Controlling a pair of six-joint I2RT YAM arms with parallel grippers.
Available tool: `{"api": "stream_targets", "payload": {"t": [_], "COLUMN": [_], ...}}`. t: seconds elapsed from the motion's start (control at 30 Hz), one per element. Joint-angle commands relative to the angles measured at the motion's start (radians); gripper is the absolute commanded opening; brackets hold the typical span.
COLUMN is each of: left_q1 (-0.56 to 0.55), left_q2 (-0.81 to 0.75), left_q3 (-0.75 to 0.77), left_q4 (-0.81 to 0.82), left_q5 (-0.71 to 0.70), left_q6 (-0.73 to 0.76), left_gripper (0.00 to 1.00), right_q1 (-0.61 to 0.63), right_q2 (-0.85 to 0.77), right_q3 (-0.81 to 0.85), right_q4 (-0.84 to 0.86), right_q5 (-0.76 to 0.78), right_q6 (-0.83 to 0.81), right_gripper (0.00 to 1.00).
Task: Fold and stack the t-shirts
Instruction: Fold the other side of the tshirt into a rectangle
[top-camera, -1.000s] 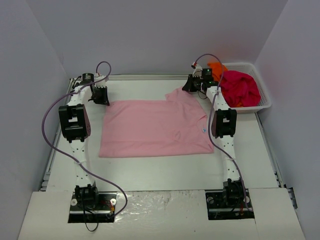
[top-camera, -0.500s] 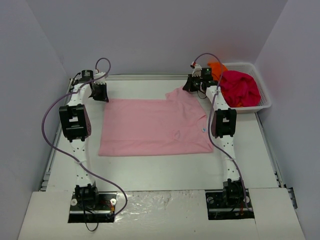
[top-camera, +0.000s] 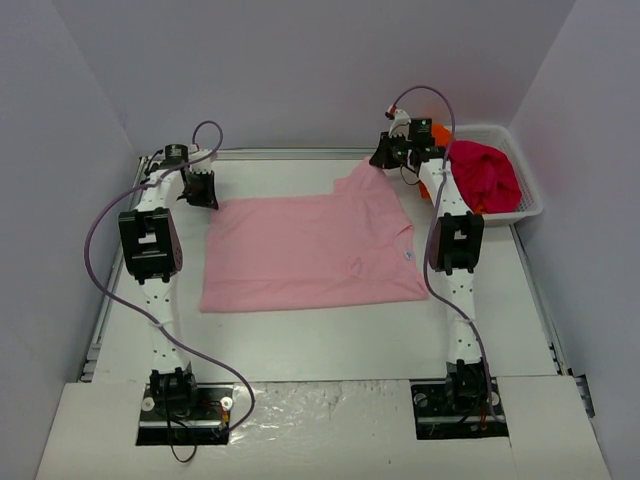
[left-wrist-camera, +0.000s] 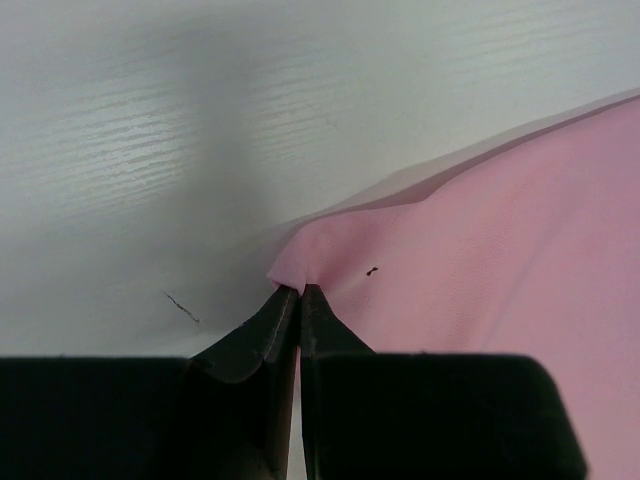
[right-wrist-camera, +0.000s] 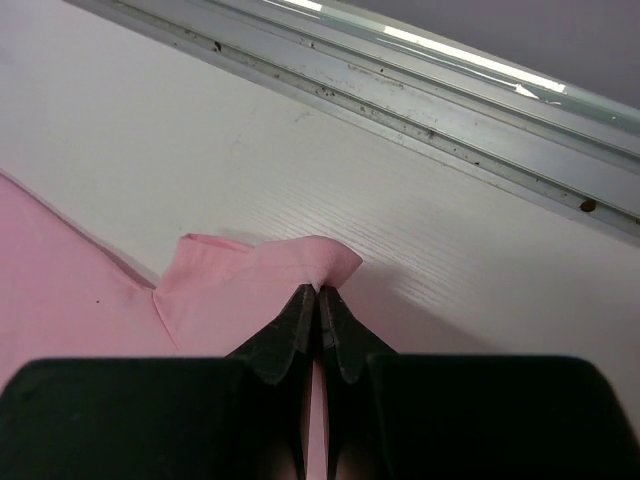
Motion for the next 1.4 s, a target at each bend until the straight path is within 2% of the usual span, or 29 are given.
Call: {"api": "stream_targets", "payload": {"t": [0.0, 0.5, 1.37], "left_q1": [0.01, 0.016, 0.028], "left_q2": [-0.099, -0.143, -0.361], "left_q3": [0.002, -0.015, -0.274], "left_q4": [0.009, 0.018, 0.101], "left_q5": [0.0, -0.002, 0.043], "left_q6": [-0.004, -0.007, 0.02], "left_gripper": [0.02, 0.02, 0.02], "right_q1": [-0.009, -0.015, -0.043], "right_q2": [-0.107, -0.201, -0.459], "right_q3": [-0.023, -0.126, -0.402], "right_q4": [-0.005, -0.018, -0.046], "right_q5": [-0.003, -0.026, -0.062], "right_q6": [-0.025, -0.052, -0.1], "right_gripper": [0.0, 0.0, 0.0]}}
